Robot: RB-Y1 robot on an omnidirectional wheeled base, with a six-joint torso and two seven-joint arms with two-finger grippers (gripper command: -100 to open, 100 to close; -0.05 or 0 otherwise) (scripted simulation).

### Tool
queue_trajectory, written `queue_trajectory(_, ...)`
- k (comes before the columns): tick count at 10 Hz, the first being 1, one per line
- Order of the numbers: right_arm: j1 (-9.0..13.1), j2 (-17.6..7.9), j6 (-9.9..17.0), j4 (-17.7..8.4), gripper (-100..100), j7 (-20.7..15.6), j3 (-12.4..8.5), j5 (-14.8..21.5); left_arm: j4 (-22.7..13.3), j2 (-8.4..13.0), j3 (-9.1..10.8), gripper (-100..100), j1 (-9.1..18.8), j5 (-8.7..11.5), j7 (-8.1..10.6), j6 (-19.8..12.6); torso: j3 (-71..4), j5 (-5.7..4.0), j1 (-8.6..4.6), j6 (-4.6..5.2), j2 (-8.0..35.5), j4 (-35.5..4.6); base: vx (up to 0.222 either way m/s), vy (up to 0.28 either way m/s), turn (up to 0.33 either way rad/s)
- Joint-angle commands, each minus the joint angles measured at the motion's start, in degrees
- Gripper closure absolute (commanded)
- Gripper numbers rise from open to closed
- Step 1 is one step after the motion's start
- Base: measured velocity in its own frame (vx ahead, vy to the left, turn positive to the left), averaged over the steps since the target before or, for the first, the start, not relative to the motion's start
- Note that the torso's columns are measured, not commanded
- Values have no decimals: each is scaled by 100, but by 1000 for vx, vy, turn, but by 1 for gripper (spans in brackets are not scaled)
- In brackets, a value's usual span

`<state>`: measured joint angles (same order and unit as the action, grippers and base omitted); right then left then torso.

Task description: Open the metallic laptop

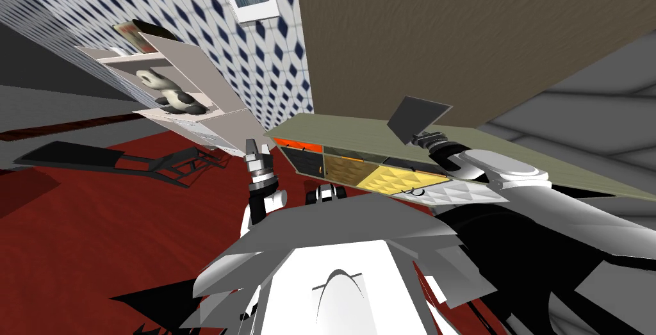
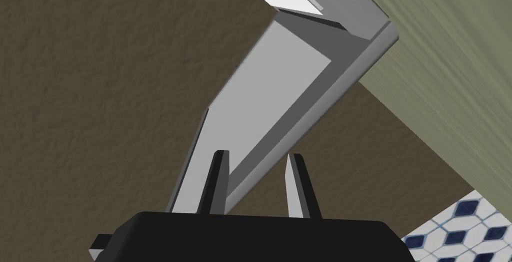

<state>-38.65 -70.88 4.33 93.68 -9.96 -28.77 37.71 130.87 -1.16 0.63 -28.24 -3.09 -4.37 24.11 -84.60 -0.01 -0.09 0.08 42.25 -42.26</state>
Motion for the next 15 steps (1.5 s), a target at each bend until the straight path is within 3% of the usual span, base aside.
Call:
queue_trajectory(1,110,-19,-155,-159,100,257,-3,-318,0,0,0,0,0,0,0,0,1,1,3,-1,2,-2,-29,-25,8)
queue_trajectory(5,276,-37,-382,-371,100,637,-6,-796,0,0,0,0,0,0,0,0,6,6,13,-5,9,-6,-32,-29,13)
queue_trajectory(6,241,-34,-346,-334,100,570,-6,-721,0,0,0,0,0,0,0,0,7,7,16,-4,10,-7,-12,-14,9)
queue_trajectory(15,733,298,-749,-776,100,1470,166,-1773,0,0,0,0,0,0,0,0,4,-24,-32,12,1,5,-34,-37,34)
